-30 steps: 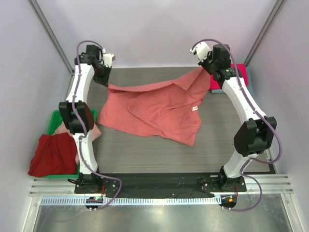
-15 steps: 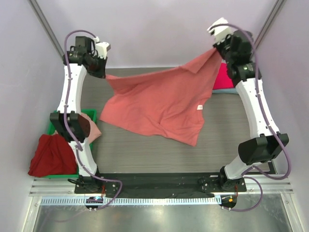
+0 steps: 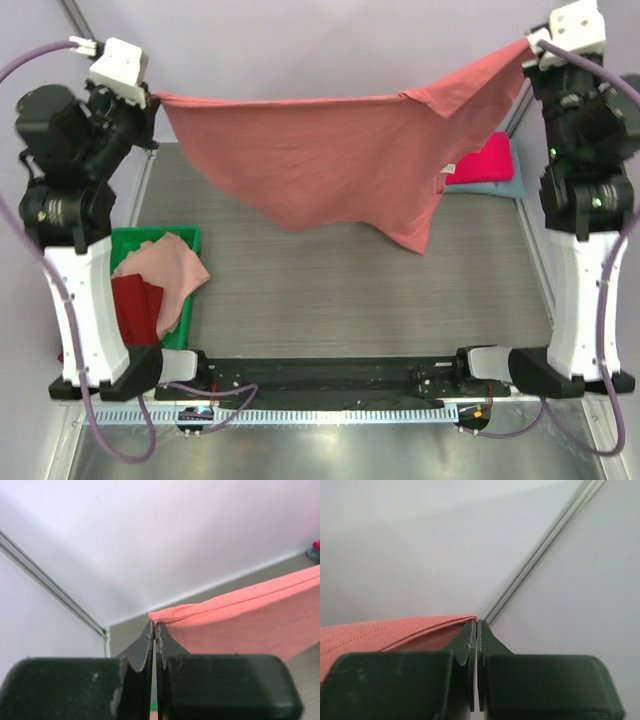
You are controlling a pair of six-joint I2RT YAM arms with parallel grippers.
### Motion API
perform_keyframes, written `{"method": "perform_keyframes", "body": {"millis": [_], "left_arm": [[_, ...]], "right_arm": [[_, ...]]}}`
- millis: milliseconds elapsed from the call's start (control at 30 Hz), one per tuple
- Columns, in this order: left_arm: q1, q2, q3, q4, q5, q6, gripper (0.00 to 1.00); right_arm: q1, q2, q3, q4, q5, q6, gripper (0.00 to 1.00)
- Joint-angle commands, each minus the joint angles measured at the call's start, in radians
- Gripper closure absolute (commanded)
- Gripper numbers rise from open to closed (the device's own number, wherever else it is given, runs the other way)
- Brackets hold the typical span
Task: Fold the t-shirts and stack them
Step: Flatten the tshirt out
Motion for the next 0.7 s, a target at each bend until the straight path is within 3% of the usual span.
{"method": "perform_keyframes", "body": {"millis": [0,367,667], "left_arm": [[0.005,-0.062,-0.039,0.118,-0.027,0.009,1.0],[0.005,-0.338,-0.115,0.109,-0.049,0.049,1.0],[0.005,-0.291,0.057,0.145,-0.11,0.141,1.0]], "right_arm": [[-0.005,-0.133,0.005,0.034,-0.016,-0.048,0.99],[-0.007,-0.445,0.065,-0.102,-0.072,-0.071,0.99],[-0.008,-0.337,0.261,-0.096,-0.077,-0.203,0.99]]}}
